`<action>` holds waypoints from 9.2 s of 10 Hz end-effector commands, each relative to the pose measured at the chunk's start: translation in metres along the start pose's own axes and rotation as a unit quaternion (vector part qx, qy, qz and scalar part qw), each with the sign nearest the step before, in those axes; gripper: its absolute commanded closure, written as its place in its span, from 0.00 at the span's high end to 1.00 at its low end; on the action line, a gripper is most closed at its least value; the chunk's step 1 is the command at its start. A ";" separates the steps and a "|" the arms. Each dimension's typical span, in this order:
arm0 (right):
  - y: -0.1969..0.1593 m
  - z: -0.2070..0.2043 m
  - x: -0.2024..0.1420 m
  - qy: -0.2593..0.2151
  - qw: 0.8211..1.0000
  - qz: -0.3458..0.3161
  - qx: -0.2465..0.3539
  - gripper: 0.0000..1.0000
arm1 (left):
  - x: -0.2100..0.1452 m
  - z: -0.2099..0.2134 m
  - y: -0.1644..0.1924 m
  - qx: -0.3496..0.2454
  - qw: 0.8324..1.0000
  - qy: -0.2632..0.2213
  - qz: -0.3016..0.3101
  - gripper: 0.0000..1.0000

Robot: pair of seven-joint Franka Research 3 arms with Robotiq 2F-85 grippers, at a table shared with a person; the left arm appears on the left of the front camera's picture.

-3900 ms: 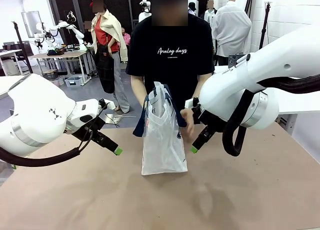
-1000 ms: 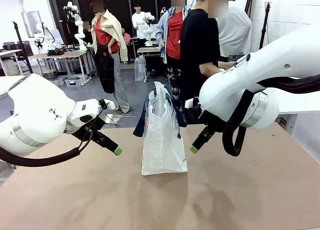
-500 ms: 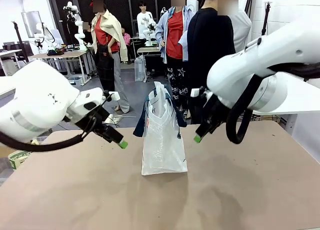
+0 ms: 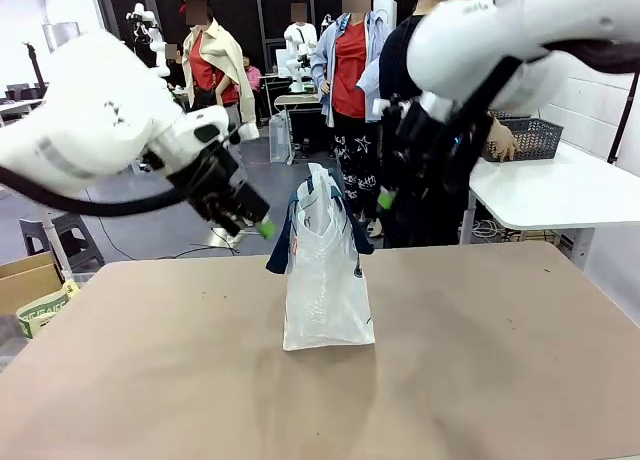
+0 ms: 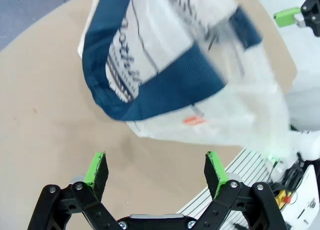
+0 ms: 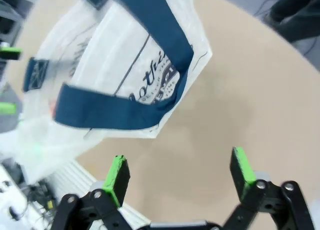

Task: Transfer purchased items from the store into the shopping bag.
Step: Open the Reusable shopping bag in the center of the table, then move the Reusable shopping bag to the right side of the table.

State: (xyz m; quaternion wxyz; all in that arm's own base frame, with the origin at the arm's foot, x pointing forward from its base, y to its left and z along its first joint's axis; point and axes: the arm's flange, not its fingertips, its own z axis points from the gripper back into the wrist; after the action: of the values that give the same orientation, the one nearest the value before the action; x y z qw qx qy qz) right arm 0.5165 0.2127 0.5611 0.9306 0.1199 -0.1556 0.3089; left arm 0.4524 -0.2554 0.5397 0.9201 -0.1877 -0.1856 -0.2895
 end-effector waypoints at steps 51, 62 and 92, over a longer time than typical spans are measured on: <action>0.011 -0.044 0.011 0.076 0.992 0.093 -0.048 0.00 | 0.033 -0.025 0.031 0.119 0.984 0.049 0.124 0.00; 0.015 -0.040 0.016 0.070 0.991 0.099 -0.051 0.00 | 0.033 -0.028 0.028 0.128 0.984 0.062 0.106 0.00; 0.015 -0.040 0.016 0.070 0.991 0.099 -0.051 0.00 | 0.032 -0.024 0.035 0.056 0.978 0.011 0.201 0.00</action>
State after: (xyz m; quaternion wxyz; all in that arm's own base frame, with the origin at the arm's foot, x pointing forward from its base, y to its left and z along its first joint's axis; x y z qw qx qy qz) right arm 0.5268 0.2458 0.5314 0.9080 0.0363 -0.1182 0.4004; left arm 0.4994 -0.2586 0.5223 0.9722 -0.1451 -0.1577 -0.0939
